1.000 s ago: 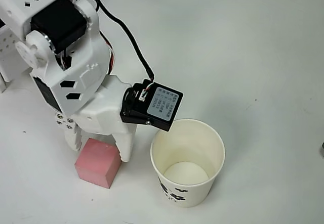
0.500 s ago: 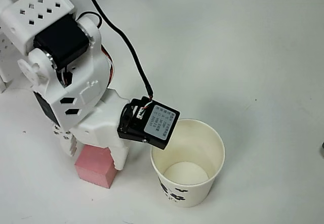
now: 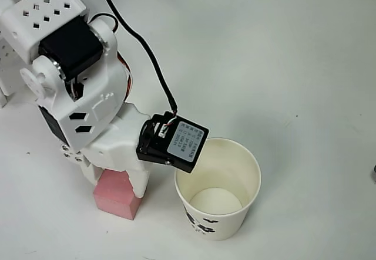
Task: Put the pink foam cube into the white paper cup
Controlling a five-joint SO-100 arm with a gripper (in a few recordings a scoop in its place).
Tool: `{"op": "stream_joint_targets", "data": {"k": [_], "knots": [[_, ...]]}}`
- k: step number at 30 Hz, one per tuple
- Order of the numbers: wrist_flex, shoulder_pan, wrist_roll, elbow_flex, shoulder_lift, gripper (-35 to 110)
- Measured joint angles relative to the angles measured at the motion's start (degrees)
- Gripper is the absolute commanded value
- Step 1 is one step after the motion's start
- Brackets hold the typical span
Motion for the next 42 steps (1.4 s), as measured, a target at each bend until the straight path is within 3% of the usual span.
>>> {"op": "stream_joint_targets", "data": {"k": [14,42], "knots": [[0.18,0.0,0.53,0.0,0.0,14],[17.05,-3.6,0.09,-18.98,0.09,13]]}}
